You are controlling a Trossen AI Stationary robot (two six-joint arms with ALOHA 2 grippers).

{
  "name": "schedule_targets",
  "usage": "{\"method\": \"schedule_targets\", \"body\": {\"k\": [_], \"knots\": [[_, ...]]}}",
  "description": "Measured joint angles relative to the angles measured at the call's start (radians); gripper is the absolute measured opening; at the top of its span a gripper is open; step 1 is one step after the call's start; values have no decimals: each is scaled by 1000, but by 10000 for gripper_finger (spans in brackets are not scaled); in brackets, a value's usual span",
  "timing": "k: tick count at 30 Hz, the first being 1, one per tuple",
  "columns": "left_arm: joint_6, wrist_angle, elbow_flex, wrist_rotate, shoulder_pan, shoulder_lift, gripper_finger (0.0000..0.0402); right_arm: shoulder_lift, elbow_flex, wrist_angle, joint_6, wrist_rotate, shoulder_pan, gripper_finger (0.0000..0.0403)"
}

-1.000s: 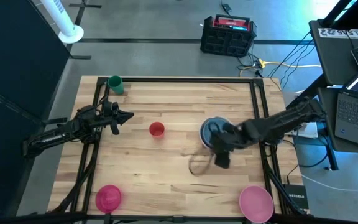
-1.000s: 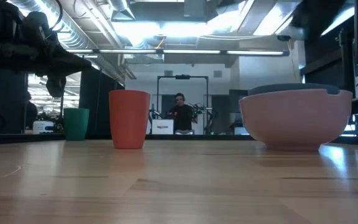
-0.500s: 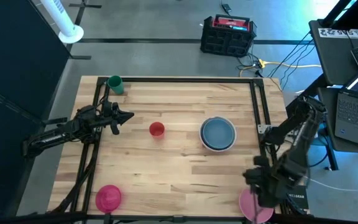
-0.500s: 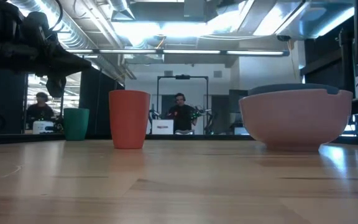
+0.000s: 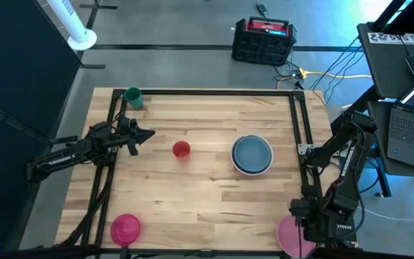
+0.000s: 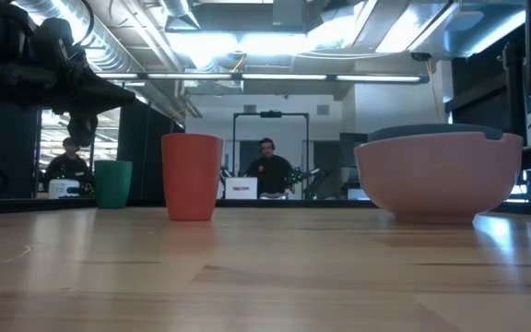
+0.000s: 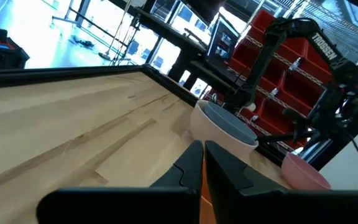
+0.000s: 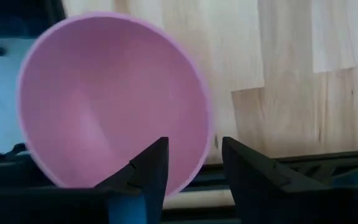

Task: Nest bowls inside each other
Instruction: Stack the light pink bowl on top of the light blue bowl

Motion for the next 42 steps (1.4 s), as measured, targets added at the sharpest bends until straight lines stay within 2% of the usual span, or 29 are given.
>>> {"method": "schedule_targets", "body": {"k": [19,21,24,26,28,42], "knots": [[1,-1,0,0,0,0,0,0,-238,260,79,-12,-3,135],[1,-1,0,0,0,0,0,0,-250,262,116,-42,-11,112],[1,-1,0,0,0,0,0,1,-259,283,120,-90,-25,26],[5,-1,0,0,0,0,0,0,-258,318,121,-84,-41,9],[6,2,0,0,0,0,0,0,-250,328,98,-78,-80,4],[-6,0,0,-1,0,0,0,-8,-53,172,-346,46,-550,0]]}}
